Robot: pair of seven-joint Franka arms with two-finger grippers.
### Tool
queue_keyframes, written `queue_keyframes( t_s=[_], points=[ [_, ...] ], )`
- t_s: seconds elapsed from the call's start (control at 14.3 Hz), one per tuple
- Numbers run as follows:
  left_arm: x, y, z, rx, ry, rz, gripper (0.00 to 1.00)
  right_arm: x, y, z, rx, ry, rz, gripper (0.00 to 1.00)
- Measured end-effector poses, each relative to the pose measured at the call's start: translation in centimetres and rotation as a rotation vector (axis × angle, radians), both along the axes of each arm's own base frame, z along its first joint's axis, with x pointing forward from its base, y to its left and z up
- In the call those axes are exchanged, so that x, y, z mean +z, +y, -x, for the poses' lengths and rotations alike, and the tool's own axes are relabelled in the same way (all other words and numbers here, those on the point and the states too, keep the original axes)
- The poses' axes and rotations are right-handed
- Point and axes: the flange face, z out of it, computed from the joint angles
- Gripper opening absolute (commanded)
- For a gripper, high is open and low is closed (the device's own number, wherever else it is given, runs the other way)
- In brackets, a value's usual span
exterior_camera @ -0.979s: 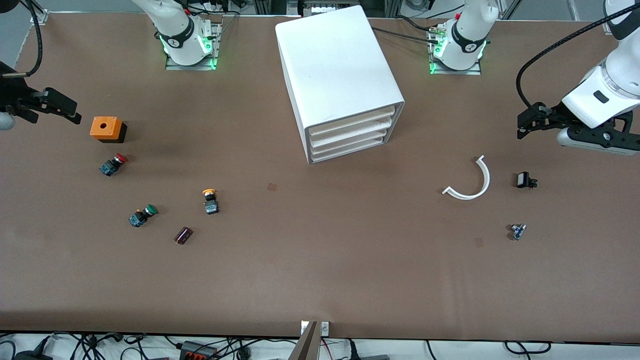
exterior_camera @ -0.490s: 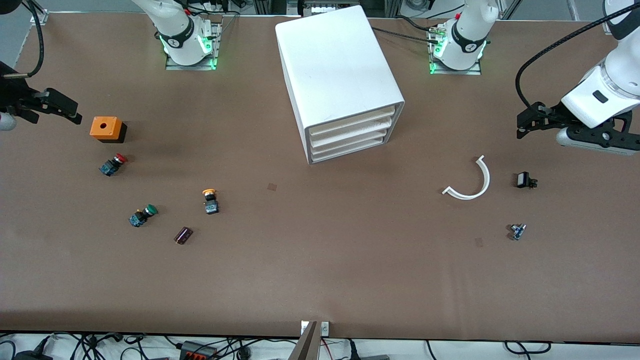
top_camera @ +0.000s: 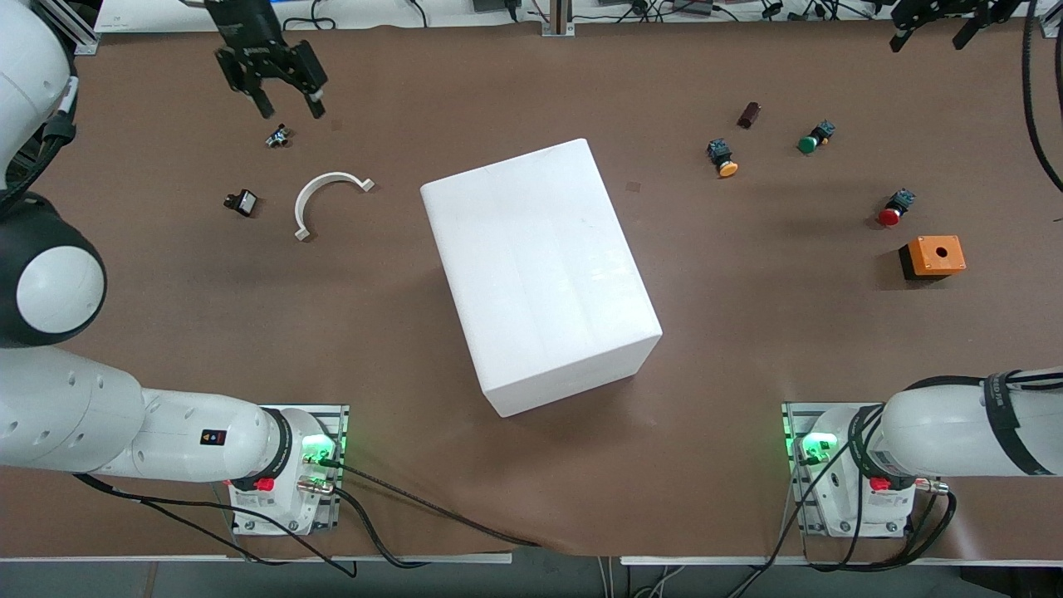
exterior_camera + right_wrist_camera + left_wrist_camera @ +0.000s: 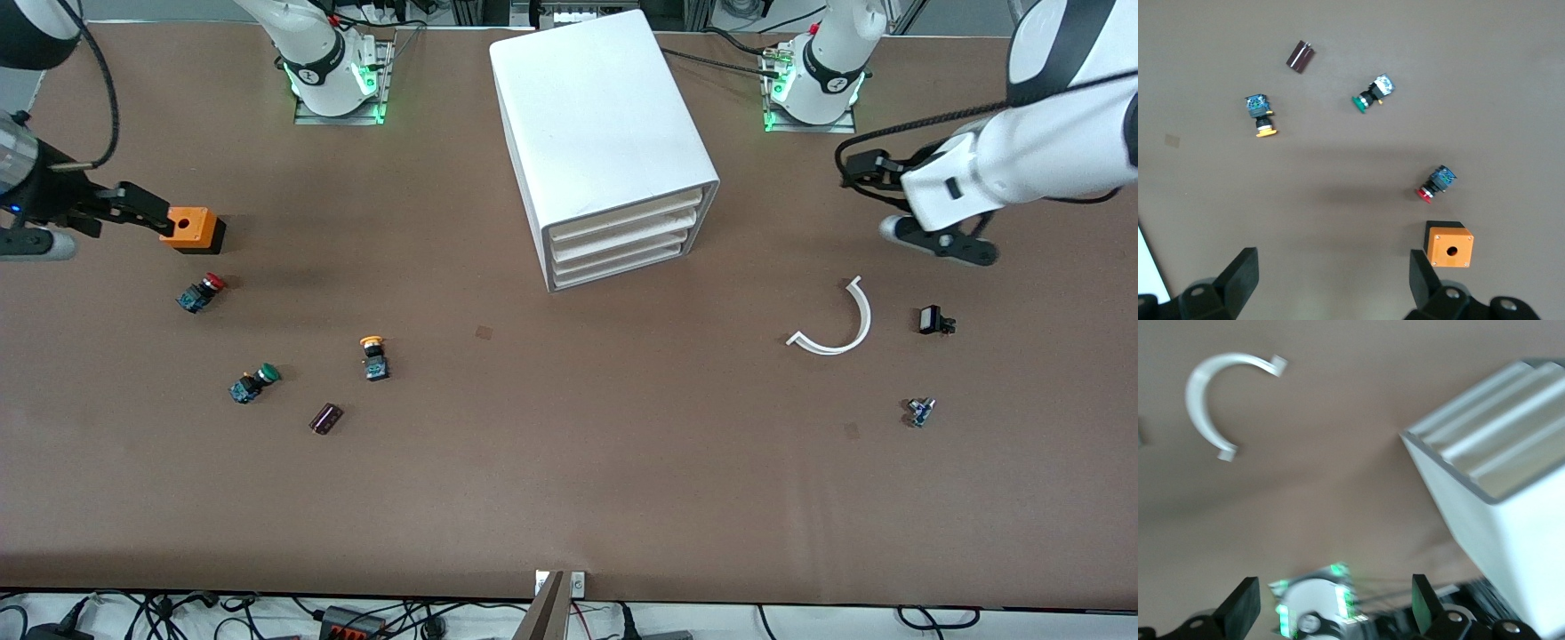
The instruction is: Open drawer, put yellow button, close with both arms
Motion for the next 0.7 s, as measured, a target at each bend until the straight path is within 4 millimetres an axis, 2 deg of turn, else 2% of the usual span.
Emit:
queue_keyframes(
  t_s=[0.21, 0.42, 0.56, 0.7],
  points=[
    [-5.2, -2.2, -1.4, -0.027, 0.110, 0.285, 1.00, -4.4, 3.5, -1.7, 0.059, 0.048, 0.001, 1.00],
    [-11.0, -2.4, -3.4, 0.011, 0.087, 0.609, 1.00, -9.7, 6.6, -3.7, 0.108, 0.076, 0.004, 1.00],
    [-14.7, -2.8, -3.1, 0.052, 0.033, 0.796, 1.00, -13.3, 8.6, -4.5, 0.137, 0.111, 0.007, 1.00],
    [-17.9, -3.6, -2.0, 0.069, 0.013, 0.910, 1.00, -16.3, 10.9, -5.4, 0.173, 0.111, 0.009, 1.00]
  ],
)
